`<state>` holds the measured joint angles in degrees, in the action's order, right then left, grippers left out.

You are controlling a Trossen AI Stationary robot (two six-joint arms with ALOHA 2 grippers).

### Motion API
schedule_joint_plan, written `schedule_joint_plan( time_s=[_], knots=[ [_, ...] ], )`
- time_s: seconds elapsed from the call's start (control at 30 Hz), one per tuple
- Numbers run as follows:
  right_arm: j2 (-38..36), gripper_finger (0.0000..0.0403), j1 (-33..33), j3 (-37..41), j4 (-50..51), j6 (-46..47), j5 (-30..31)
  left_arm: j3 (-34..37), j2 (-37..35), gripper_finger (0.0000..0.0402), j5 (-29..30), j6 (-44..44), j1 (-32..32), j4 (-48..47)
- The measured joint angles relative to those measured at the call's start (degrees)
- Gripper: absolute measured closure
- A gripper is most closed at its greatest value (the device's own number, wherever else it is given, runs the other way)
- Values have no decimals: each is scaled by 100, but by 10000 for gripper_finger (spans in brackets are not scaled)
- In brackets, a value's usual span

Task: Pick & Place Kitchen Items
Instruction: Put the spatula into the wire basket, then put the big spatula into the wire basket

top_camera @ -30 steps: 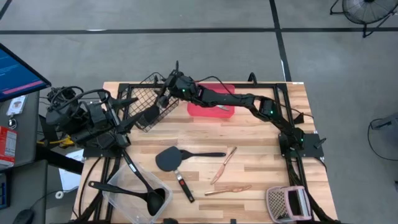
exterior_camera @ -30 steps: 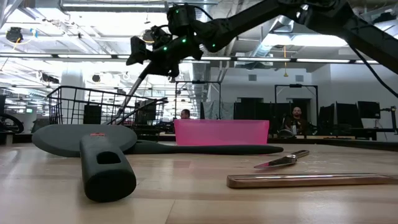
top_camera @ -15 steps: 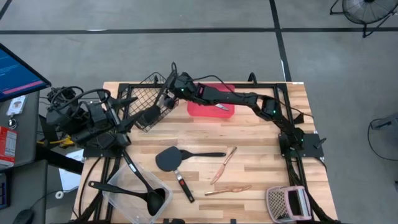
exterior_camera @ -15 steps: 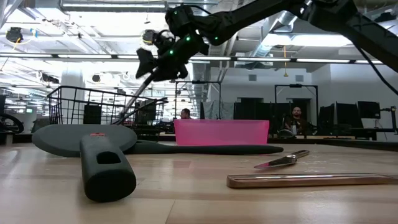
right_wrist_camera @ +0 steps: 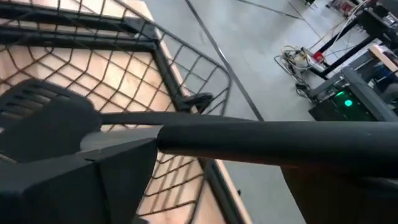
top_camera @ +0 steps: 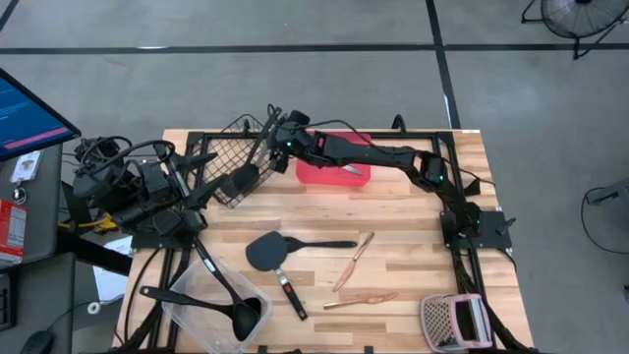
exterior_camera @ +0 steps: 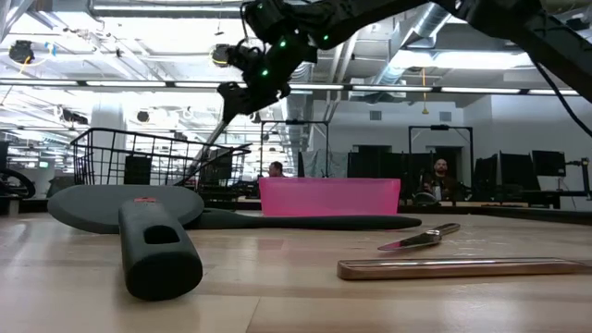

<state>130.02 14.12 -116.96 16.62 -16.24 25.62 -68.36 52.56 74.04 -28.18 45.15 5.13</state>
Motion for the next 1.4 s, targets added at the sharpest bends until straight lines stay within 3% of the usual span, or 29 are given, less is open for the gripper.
schedule_joint_plan(
  time_s=[0.23, 0.4, 0.57, 0.83, 1.0, 1.1, 1.23, 1.4],
  knots=[
    [-114, 71, 69, -5, 561, 117, -311, 0, 0, 198, -2, 17, 0, 3],
    [-117, 72, 62, -8, 713, 565, -1381, 0, 0, 198, -4, 20, 0, 4],
    [-117, 74, 62, -8, 830, 573, -1377, 0, 0, 198, -4, 17, 0, 2],
    [-327, 75, 149, -5, 2167, 198, -1907, 0, -2, 198, 13, 2, 2, -10],
    [-363, 75, 154, -5, 2459, 109, -2006, 0, -1, 198, 17, 2, 2, -24],
    [-556, 75, 140, -3, 2920, 67, -2028, 0, -2, 198, 40, 0, 2, -24],
    [-1194, 75, 52, -8, 4270, 288, -2160, 0, -2, 198, 257, -2, 2, -107],
    [-2047, 75, -342, 64, 6288, 1762, -2163, 0, 0, 198, 275, -1, 2, -130]
  ],
)
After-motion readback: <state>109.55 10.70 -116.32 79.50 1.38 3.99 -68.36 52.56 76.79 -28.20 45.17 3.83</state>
